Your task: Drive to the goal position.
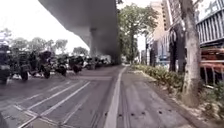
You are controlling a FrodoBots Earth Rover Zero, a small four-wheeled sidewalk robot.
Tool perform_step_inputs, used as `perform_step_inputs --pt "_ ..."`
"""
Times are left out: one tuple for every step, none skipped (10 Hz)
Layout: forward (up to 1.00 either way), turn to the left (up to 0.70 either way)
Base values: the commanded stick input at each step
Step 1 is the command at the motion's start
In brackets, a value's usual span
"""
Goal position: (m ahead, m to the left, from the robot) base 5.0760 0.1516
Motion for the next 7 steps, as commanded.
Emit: perform_step_inputs --pt "0.45 0.00" --pt "0.45 0.00" --pt "0.45 0.00" --pt "0.45 0.00" --pt "0.45 0.00" --pt "0.45 0.00" --pt "0.45 0.00"
